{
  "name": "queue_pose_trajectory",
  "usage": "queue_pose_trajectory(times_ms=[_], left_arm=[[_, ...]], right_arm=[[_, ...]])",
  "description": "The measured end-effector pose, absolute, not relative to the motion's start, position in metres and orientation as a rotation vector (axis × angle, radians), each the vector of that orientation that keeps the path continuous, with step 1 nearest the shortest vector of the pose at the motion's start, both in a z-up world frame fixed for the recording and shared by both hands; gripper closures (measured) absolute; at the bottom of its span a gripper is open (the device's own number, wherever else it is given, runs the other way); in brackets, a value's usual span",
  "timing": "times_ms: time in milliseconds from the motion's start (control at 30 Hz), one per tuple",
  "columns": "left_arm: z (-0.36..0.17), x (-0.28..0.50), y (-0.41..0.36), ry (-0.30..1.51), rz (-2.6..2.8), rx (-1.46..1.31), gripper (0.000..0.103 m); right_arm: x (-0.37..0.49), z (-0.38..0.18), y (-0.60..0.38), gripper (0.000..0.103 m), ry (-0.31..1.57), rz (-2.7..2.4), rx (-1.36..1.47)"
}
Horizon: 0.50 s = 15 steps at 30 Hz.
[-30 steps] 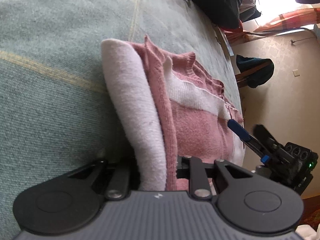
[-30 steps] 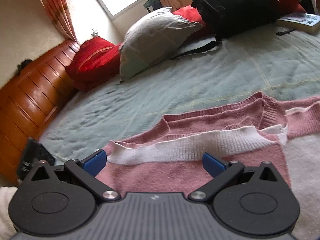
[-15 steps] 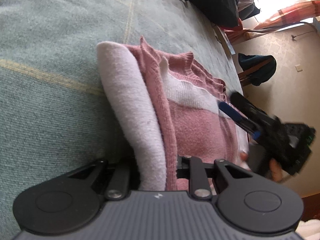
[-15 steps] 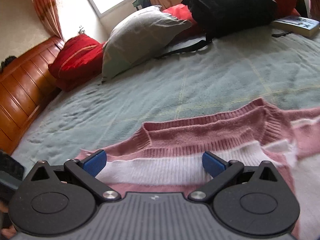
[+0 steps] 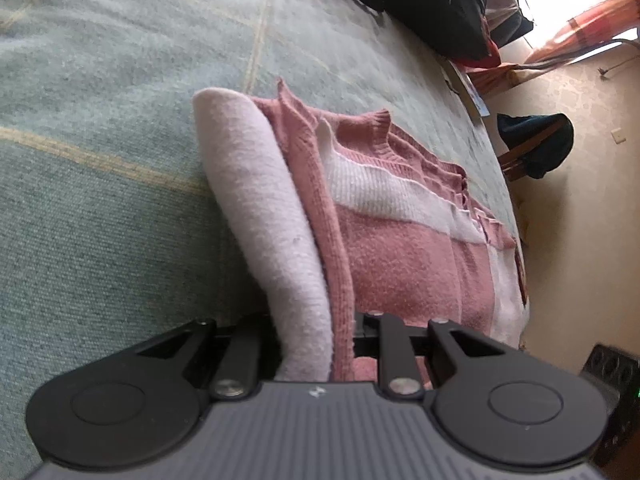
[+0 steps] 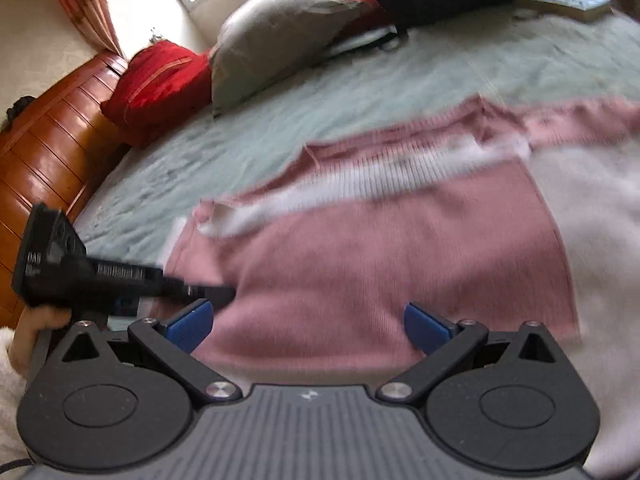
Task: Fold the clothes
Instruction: 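Lift the held white side upward with the left gripper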
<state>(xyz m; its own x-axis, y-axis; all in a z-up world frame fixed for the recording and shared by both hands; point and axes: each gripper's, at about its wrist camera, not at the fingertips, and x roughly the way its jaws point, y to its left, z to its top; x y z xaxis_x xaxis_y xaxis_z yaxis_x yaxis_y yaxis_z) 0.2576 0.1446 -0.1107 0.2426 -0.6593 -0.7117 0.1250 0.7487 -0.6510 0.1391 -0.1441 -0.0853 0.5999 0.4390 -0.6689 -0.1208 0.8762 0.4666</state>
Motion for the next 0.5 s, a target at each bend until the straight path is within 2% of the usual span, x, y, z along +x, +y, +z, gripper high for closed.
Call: queue_pose_trajectory(times_ms=[367, 500], left_arm=[[-0.097, 0.247, 0.137, 1.200, -0.498, -0.489, 0.079], [-0.094, 0.234, 0.149, 1.217, -0.535, -0.512, 0.072]], right_arm=[[0.115, -0.066, -0.158, 0.000, 0.870, 0.321, 0.381], [0.111, -0.062, -0.170, 0.000, 0.848, 0.320, 0.393]])
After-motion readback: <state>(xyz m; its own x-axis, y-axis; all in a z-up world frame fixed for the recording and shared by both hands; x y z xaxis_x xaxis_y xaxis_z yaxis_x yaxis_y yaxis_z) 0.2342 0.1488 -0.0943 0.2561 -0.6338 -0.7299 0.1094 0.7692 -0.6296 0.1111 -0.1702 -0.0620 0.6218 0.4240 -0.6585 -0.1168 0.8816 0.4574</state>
